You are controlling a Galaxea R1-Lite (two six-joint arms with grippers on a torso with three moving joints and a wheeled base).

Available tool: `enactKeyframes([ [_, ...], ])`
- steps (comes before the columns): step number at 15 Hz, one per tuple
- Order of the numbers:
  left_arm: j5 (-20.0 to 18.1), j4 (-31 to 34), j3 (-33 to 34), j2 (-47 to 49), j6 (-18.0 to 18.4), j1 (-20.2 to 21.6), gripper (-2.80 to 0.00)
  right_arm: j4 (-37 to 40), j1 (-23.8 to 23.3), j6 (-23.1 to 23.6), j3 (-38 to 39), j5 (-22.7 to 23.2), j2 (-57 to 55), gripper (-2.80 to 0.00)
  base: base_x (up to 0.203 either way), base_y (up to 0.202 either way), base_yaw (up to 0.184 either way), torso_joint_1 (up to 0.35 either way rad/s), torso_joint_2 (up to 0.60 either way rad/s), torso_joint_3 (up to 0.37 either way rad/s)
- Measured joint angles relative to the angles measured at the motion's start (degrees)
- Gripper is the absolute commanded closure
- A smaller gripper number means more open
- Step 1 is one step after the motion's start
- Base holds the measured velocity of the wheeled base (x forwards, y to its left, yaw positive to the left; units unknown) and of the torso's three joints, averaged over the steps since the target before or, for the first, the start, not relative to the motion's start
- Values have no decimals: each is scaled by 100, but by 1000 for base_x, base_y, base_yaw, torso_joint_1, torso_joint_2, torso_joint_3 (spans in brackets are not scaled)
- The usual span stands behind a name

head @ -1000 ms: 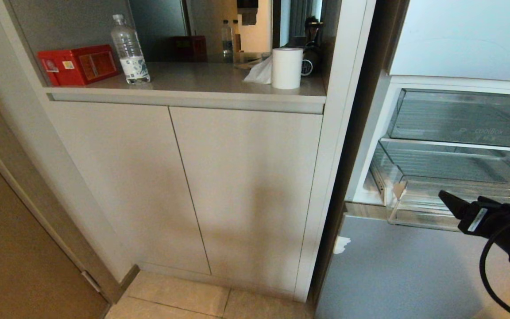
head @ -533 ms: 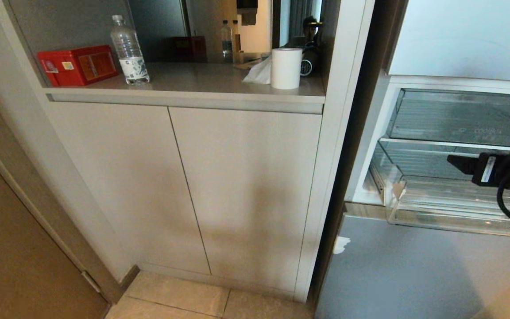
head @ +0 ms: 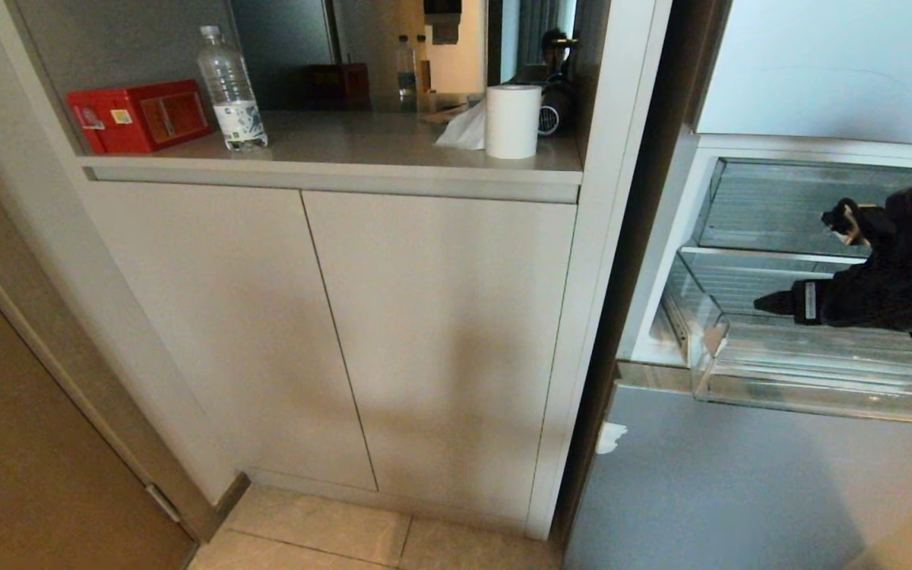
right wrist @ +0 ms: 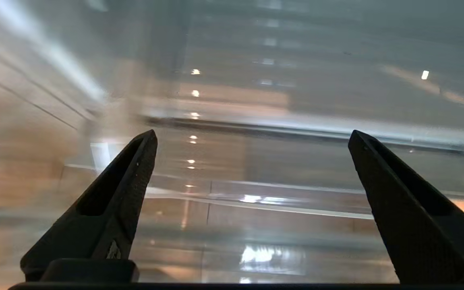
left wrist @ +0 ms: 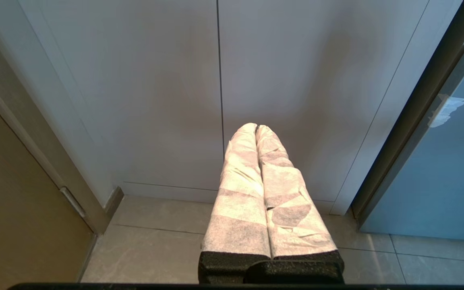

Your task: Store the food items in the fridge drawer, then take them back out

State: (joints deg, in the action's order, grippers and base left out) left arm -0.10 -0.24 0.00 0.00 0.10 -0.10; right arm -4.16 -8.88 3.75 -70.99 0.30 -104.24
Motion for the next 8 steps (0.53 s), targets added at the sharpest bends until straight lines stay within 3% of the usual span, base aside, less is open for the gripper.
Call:
enactKeyframes([
  [3, 0, 1, 0, 0, 0, 2, 0, 794, -378, 18, -602, 220, -349, -280, 0, 0, 0, 0, 0, 0],
  [8, 0, 1, 0, -2, 0, 0, 0, 1771, -641, 21, -842, 265, -311, -280, 0, 0, 0, 0, 0, 0],
])
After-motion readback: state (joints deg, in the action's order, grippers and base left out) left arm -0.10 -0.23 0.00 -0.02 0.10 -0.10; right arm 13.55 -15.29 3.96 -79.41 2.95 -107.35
